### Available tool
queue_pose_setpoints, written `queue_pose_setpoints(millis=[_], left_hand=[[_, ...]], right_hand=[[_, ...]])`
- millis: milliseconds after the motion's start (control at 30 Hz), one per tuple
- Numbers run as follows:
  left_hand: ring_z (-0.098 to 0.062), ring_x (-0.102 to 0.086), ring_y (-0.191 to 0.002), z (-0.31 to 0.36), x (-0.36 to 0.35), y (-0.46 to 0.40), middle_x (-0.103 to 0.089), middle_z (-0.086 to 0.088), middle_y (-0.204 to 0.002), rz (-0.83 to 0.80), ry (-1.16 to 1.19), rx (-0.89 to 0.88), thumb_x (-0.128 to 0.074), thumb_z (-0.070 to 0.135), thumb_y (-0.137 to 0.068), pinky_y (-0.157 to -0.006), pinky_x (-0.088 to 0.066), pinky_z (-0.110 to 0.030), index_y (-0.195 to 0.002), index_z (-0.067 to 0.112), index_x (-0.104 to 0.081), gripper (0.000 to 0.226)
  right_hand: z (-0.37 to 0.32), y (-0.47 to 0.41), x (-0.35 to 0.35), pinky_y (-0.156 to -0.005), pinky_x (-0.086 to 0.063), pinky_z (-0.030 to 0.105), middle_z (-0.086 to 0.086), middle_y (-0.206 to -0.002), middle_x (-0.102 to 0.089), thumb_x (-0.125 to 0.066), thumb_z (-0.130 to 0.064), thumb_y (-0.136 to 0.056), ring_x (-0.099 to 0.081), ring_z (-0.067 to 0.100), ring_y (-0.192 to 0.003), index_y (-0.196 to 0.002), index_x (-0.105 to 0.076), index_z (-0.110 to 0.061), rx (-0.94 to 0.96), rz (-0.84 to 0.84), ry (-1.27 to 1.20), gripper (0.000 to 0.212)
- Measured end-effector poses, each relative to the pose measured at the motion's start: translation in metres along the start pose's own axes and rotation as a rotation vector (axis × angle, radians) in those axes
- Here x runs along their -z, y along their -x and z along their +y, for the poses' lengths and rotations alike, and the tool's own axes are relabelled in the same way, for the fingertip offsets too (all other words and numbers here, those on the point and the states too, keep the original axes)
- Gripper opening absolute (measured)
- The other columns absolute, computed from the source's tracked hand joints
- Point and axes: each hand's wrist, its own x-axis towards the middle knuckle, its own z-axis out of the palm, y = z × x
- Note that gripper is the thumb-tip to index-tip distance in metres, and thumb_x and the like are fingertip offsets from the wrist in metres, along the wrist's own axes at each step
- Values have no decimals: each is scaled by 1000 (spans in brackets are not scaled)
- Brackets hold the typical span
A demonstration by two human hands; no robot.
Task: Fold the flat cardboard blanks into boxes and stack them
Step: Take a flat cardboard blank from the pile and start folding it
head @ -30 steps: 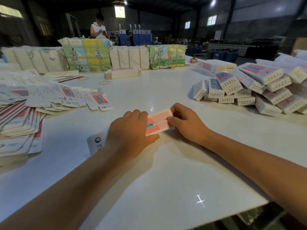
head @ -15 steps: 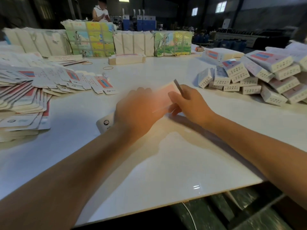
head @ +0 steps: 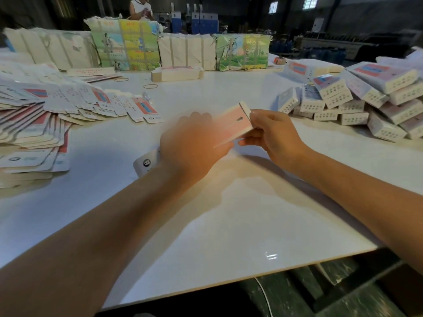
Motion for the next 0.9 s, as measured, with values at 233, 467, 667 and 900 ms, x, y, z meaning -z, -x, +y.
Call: queue_pose_setpoints(millis=[233,467,667,900], left_hand=[[-22,-53,-100,-2,0,2,-53,-5,-110,1,4,-14,-46,62,-85,-66,-42,-33,-120,14,-44,59],[-21,-52,-101,-1,0,2,-53,-4,-112,17,-53,-48,-45,64,-85,-64,-37,-30,-122,15,-43,61],[-20,-52,-96,3,-2,3,-53,-4,-108,80,-185,-57,-43,61,-88,-60,-30,-29,-120,13,-43,58],[-21,-52,-99,0,-3,0,-52,-4,-110,67,-170,-35,-43,64,-86,-60,-32,-30,-123,14,-41,62]], right_hand=[[3,1,5,-62,-59,33,-3,-75,-73,-31,-3,-99,-70,23,-69,-103,-65,-23,135,-14,126,39],[-2,6,4,-80,-58,43,-1,-82,-74,-45,-3,-88,-68,25,-84,-69,-73,-24,167,70,278,40],[3,14,-5,-64,-48,36,-2,-63,-63,-39,-9,-97,-57,27,-63,-77,-57,-18,389,109,710,28],[-1,11,-7,-80,-49,52,15,-89,-68,-40,-9,-94,-58,37,-84,-104,-63,-11,297,17,641,25]])
